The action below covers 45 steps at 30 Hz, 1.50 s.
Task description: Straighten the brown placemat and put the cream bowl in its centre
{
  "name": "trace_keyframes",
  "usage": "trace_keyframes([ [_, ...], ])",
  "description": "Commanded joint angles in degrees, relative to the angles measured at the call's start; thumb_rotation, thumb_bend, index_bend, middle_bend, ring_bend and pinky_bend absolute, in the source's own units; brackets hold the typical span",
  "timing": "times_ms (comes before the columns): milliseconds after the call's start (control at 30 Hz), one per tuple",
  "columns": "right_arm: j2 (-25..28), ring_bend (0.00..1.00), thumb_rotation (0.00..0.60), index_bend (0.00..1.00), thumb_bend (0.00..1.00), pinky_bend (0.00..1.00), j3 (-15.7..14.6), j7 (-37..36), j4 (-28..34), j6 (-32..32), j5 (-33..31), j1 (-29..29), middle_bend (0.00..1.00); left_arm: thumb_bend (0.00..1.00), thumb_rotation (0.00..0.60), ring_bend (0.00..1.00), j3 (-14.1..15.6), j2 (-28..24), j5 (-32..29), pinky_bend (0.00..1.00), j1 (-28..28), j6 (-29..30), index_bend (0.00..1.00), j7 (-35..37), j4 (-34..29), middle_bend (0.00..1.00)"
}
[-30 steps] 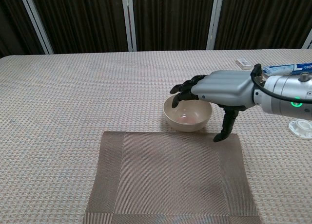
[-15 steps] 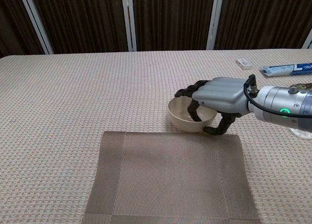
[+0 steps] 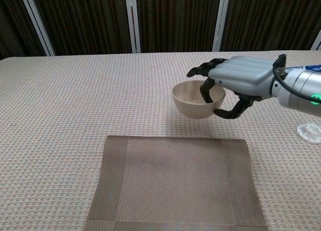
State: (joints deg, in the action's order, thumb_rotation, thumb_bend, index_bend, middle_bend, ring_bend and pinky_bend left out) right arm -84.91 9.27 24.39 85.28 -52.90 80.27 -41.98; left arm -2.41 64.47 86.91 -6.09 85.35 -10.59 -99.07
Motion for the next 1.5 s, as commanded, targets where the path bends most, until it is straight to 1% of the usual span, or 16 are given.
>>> trace_keyframes([
  [33, 4.2, 0.0, 0.6, 0.78, 0.4, 0.0, 0.6, -3.2, 1.5, -4.1, 1.0, 2.3, 0.05, 0.0, 0.6, 0.0, 0.1, 0.2, 0.3, 0.0, 0.0, 0.2, 0.0, -0.3, 0.1, 0.0],
  [133, 8.2, 0.0, 0.6, 0.78, 0.4, 0.0, 0.8, -5.6, 1.7, -7.7, 1.0, 4.9, 0.06, 0.0, 0.6, 0.0, 0.2, 0.4, 0.4, 0.0, 0.0, 0.0, 0.0, -0.3, 0.3, 0.0],
  [233, 11.6, 0.0, 0.6, 0.78, 0.4, 0.0, 0.2, -8.4, 1.4, -10.2, 0.6, 7.7, 0.06, 0.0, 0.6, 0.0, 0.2, 0.5, 0.7, 0.0, 0.0, 0.3, 0.0, -0.1, 0.4, 0.0],
  [367, 14.7, 0.0, 0.6, 0.78, 0.4, 0.0, -1.5, -12.1, -0.1, -13.4, -0.2, 11.9, 0.07, 0.0, 0.6, 0.0, 0.4, 0.5, 1.6, 0.0, 0.1, 0.8, 0.0, 0.3, 0.1, 0.0],
  [500, 16.2, 0.0, 0.6, 0.78, 0.4, 0.0, -3.9, -16.9, -2.5, -15.7, 0.6, 15.7, 0.07, 0.0, 0.6, 0.0, 0.7, 0.5, 2.3, 0.0, 0.3, 1.3, 0.0, 0.3, -0.3, 0.0],
  [633, 15.5, 0.0, 0.6, 0.78, 0.4, 0.0, -6.1, -19.8, -5.8, -16.3, 1.9, 17.6, 0.08, 0.0, 0.6, 0.0, 0.4, 0.4, 2.2, 0.0, 0.3, 1.7, 0.0, 0.1, -0.4, 0.0],
  [800, 12.9, 0.0, 0.6, 0.78, 0.4, 0.0, -8.0, -20.8, -10.4, -16.3, 3.8, 18.7, 0.08, 0.0, 0.6, 0.0, 0.1, 0.2, 2.0, 0.0, 0.4, 2.0, 0.0, 0.3, -0.6, 0.0],
  [1133, 7.4, 0.0, 0.6, 0.78, 0.39, 0.0, -8.5, -21.2, -18.1, -15.0, 4.4, 18.7, 0.08, 0.0, 0.6, 0.0, 0.4, -0.3, 2.2, 0.0, 0.7, 2.2, 0.0, 1.0, -0.8, 0.0],
  [1267, 6.1, 0.0, 0.6, 0.78, 0.38, 0.0, -8.4, -21.4, -20.5, -14.5, 4.4, 18.6, 0.08, 0.0, 0.6, 0.0, 0.4, -0.4, 2.1, 0.0, 0.9, 2.3, 0.0, 1.1, -0.9, 0.0],
  [1300, 5.9, 0.0, 0.6, 0.73, 0.37, 0.0, -8.4, -21.4, -21.1, -14.5, 4.5, 18.6, 0.08, 0.0, 0.6, 0.0, 0.4, -0.4, 2.1, 0.0, 0.9, 2.3, 0.0, 1.1, -0.9, 0.0],
  [1333, 5.7, 0.0, 0.6, 0.53, 0.34, 0.0, -8.4, -21.4, -21.5, -14.5, 4.5, 18.6, 0.07, 0.0, 0.6, 0.0, 0.4, -0.4, 2.1, 0.0, 0.9, 2.3, 0.0, 1.1, -0.9, 0.0],
  [1367, 5.5, 0.0, 0.6, 0.39, 0.29, 0.0, -8.4, -21.4, -21.9, -14.5, 4.6, 18.7, 0.07, 0.0, 0.6, 0.0, 0.5, -0.4, 2.1, 0.0, 0.9, 2.3, 0.0, 1.0, -0.9, 0.0],
  [1400, 5.4, 0.0, 0.6, 0.24, 0.2, 0.0, -8.4, -21.5, -22.1, -14.4, 4.6, 18.7, 0.04, 0.0, 0.6, 0.0, 0.5, -0.4, 2.1, 0.0, 0.9, 2.2, 0.0, 1.0, -0.9, 0.0],
  [1433, 5.3, 0.0, 0.6, 0.14, 0.1, 0.0, -8.5, -21.6, -22.4, -14.3, 4.5, 18.8, 0.02, 0.0, 0.6, 0.0, 0.5, -0.4, 2.1, 0.0, 0.9, 2.2, 0.0, 0.9, -0.9, 0.0],
  [1500, 5.3, 0.0, 0.6, 0.13, 0.01, 0.0, -8.6, -21.3, -22.5, -13.6, 4.1, 19.0, 0.0, 0.0, 0.6, 0.0, 0.6, -0.4, 2.2, 0.0, 0.9, 2.2, 0.0, 0.9, -1.0, 0.0],
])
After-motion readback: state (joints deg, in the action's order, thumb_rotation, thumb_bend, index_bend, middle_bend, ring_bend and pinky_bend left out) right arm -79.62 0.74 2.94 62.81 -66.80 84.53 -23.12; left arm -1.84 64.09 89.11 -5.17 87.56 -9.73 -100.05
